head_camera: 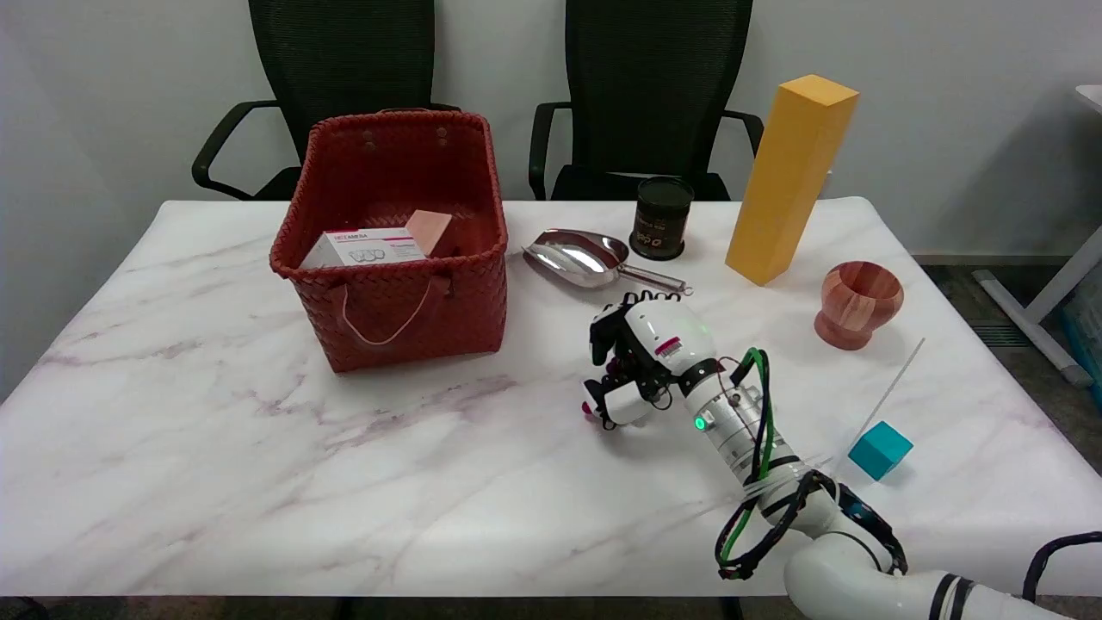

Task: Pick up the yellow rectangular box.

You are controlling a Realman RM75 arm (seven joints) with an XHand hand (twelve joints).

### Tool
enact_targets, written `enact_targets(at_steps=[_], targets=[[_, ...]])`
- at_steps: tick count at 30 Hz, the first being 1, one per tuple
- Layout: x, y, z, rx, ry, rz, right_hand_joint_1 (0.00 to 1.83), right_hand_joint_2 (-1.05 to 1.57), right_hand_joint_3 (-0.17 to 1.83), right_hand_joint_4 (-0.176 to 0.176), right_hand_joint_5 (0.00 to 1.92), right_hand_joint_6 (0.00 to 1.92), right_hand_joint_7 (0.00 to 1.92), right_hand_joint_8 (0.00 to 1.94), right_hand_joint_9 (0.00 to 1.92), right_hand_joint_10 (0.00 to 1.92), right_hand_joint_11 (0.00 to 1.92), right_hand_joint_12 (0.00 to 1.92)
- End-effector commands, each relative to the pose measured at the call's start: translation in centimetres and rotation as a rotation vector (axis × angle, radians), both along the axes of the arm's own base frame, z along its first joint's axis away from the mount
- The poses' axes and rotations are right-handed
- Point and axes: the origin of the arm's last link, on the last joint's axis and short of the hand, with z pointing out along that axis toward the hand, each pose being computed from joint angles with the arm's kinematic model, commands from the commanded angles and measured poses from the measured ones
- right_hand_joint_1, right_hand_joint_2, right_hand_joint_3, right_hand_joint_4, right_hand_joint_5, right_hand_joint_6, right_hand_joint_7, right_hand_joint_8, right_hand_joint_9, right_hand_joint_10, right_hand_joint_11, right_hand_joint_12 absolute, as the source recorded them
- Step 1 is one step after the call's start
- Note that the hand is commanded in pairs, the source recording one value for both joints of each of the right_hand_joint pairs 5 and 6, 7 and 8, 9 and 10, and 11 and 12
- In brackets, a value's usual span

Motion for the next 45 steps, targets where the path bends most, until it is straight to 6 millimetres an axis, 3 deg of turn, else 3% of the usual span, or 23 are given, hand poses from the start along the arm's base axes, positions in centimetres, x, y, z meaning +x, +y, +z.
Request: enact_targets(at_steps=[1,21,23,24,26,31,37,45], targets=[[-0.2,0.2,-0.3,0.002,-0.019,0.001,1.07,0.32,1.21,0.000,1.15,1.15,1.00,1.00,1.07,1.07,0.98,0.98],[0.8,-0.2,-1.2,-0.008,-0.067,0.043,1.07,0.35,1.23,0.000,1.13,1.13,1.01,1.01,1.07,1.07,0.98,0.98],[0.9,-0.2,-1.3,-0.008,-0.074,0.050,1.08,0.31,1.30,0.000,1.00,1.00,1.00,1.00,1.07,1.07,0.98,0.98],[0.9,-0.2,-1.4,-0.009,-0.077,0.050,1.14,0.24,1.39,0.000,0.74,0.74,0.98,0.98,1.05,1.05,0.98,0.98],[1.0,-0.2,-1.6,-0.010,-0.085,0.054,1.16,0.20,1.42,0.000,0.51,0.51,0.95,0.95,1.03,1.03,0.97,0.97],[1.1,-0.1,-2.3,-0.017,-0.116,0.070,1.15,0.25,1.22,0.000,0.15,0.15,0.83,0.83,0.93,0.93,0.96,0.96],[1.6,0.0,-2.3,-0.045,-0.153,0.104,1.16,0.29,1.11,0.000,0.07,0.07,0.73,0.73,0.79,0.79,0.92,0.92],[2.5,0.2,-1.7,-0.086,-0.189,0.167,1.17,0.29,1.13,0.000,0.04,0.04,0.56,0.56,0.53,0.53,0.52,0.52]])
